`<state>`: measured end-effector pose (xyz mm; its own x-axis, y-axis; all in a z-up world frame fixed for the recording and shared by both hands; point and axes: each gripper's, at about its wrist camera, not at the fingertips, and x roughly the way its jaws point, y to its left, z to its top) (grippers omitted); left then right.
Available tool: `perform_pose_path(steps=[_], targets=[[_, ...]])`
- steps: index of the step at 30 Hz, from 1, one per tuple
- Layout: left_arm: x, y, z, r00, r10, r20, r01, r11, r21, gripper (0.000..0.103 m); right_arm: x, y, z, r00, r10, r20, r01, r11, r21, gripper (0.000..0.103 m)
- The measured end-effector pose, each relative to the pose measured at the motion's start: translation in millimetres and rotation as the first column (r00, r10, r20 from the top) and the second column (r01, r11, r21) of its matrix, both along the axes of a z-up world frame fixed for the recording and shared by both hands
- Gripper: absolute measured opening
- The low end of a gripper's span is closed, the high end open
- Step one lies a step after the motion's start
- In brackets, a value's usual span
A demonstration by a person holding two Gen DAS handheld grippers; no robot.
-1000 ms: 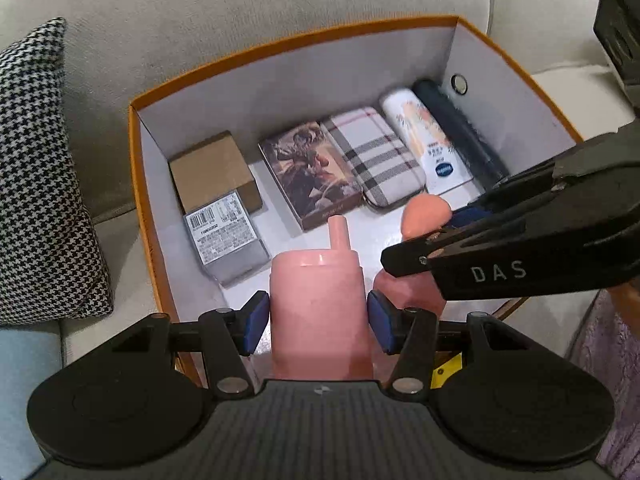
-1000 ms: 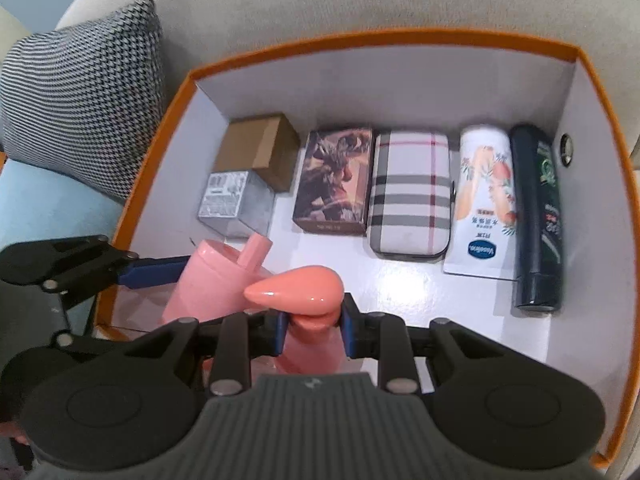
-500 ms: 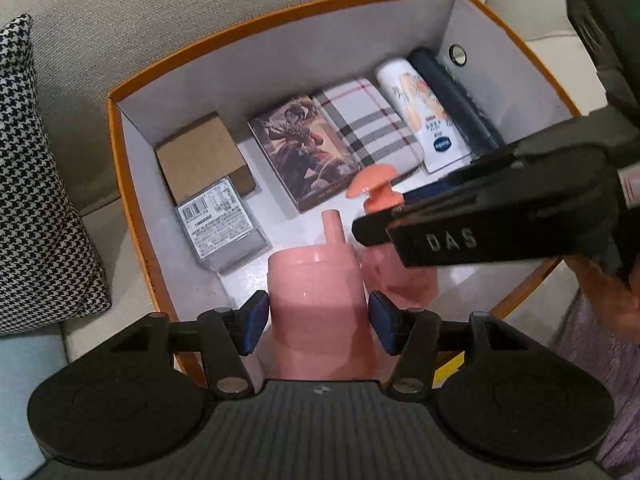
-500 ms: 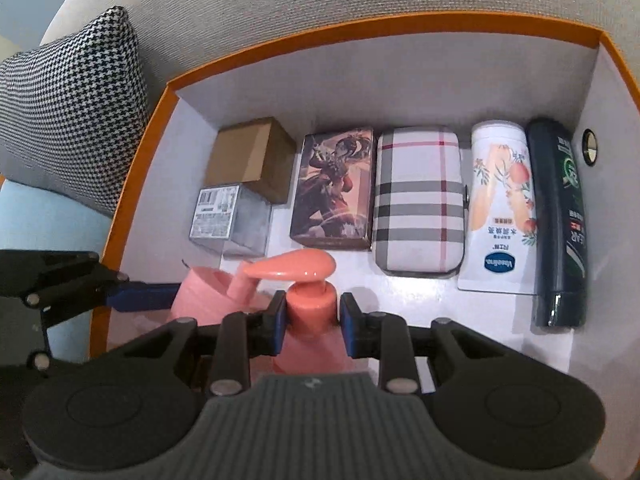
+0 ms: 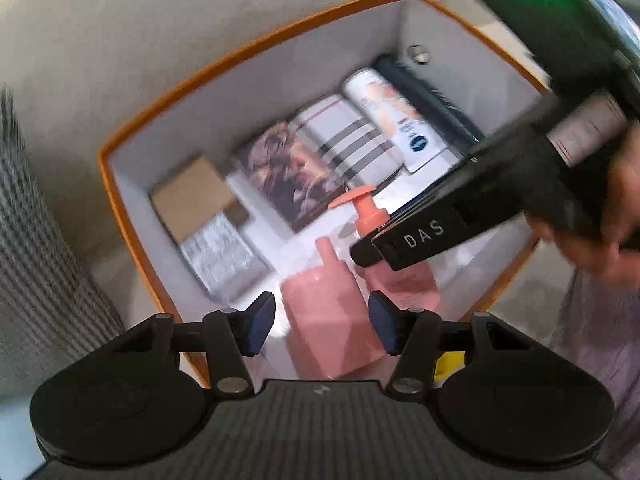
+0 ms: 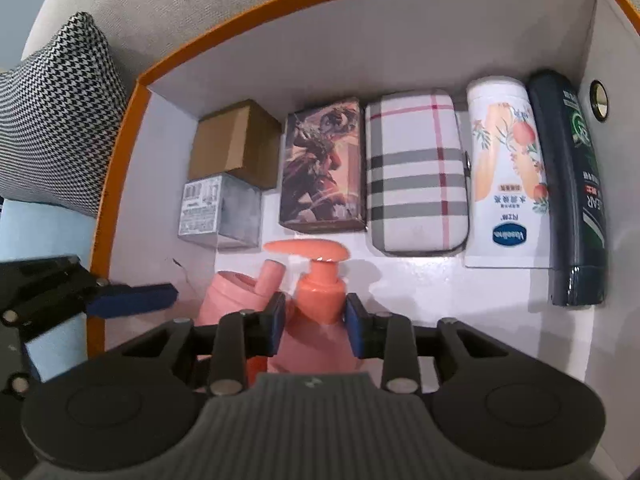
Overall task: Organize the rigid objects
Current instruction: 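Lower the pink bottles into the box beside the brown cube with both grippers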
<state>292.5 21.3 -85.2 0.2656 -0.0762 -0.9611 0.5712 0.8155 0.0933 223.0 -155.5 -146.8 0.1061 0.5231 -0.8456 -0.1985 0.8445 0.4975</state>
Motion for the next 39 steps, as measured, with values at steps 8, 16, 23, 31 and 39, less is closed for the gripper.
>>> perform_pose_path(steps=[8,16,23,31,39], targets=[[0,-4,-6,0.985,-0.159,0.067,0.16,0.987,-0.011,0.063,0,0,2,1.0,0.024,-0.01,-0.024,0.999,-0.024,0.037],[11,-6,-15,0.99,-0.139,-0.025,0.134,0.98,-0.147,0.049,4,3,-4,0.999,0.025,-0.046,-0.026,0.999,-0.02,0.044],[16,15,-13,0.997,-0.071,-0.019,0.067,0.985,-0.161,0.044,5,-3,-1,0.998,0.029,-0.056,-0.03,0.999,-0.011,0.044],[15,-1,-22,0.986,-0.165,0.013,0.165,0.983,-0.082,0.044,3,6,-2,0.995,0.088,-0.037,-0.089,0.996,-0.023,0.04],[22,11,-26,0.996,-0.083,-0.019,0.082,0.995,-0.049,0.032,-1,11,-6,0.993,0.113,-0.027,-0.114,0.993,-0.012,0.036]])
